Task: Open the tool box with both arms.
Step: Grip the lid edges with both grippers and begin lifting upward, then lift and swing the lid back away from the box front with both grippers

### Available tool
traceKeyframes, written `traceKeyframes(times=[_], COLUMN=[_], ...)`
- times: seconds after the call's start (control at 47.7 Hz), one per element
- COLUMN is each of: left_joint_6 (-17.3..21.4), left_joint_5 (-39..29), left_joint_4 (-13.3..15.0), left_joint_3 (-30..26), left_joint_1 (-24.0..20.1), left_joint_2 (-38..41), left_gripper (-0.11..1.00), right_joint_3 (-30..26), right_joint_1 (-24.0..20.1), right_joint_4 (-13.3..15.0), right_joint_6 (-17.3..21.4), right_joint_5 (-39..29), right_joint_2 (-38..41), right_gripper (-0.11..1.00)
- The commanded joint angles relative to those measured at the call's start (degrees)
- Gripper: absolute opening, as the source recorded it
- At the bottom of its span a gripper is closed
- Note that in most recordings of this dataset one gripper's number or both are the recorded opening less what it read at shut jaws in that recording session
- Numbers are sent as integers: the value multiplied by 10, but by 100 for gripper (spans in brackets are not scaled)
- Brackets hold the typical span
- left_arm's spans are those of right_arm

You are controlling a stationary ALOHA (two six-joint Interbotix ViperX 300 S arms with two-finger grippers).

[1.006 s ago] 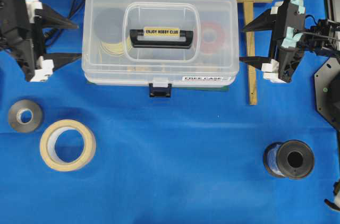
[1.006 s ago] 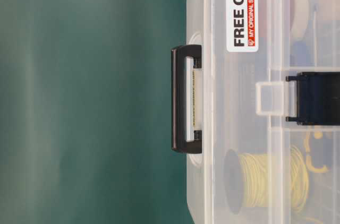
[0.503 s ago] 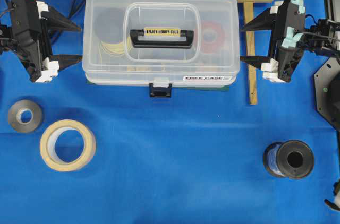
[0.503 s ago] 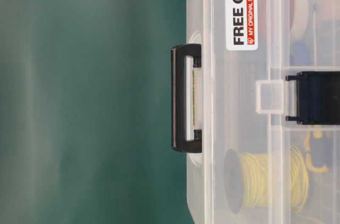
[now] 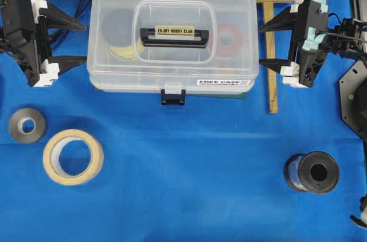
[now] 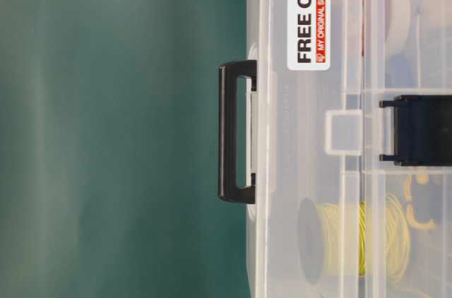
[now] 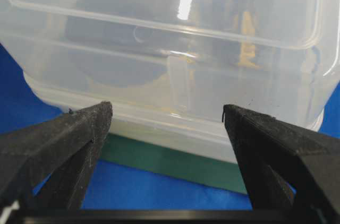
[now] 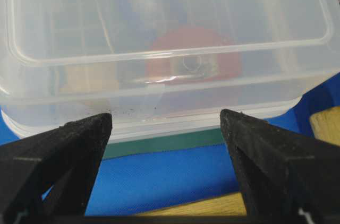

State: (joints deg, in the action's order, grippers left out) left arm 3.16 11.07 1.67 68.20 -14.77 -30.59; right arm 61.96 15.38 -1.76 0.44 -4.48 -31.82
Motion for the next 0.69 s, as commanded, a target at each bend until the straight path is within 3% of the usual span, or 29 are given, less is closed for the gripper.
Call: traceKeyframes(times=[0.0, 0.67], left_joint_6=[-2, -3], left_joint_5=[9, 7], left_joint_4=[2, 2], left_joint_3=[-36, -33], left_joint_1=[1, -22], left_joint_2=[-13, -70], left_gripper=[90, 90], right_joint_3=[-47, -46], right_joint_1=[-5, 6], right_joint_4=[-2, 0], right_joint_6=[2, 1], right_joint_5=[11, 2], right_joint_2=[-17, -97], right_gripper=[82, 82])
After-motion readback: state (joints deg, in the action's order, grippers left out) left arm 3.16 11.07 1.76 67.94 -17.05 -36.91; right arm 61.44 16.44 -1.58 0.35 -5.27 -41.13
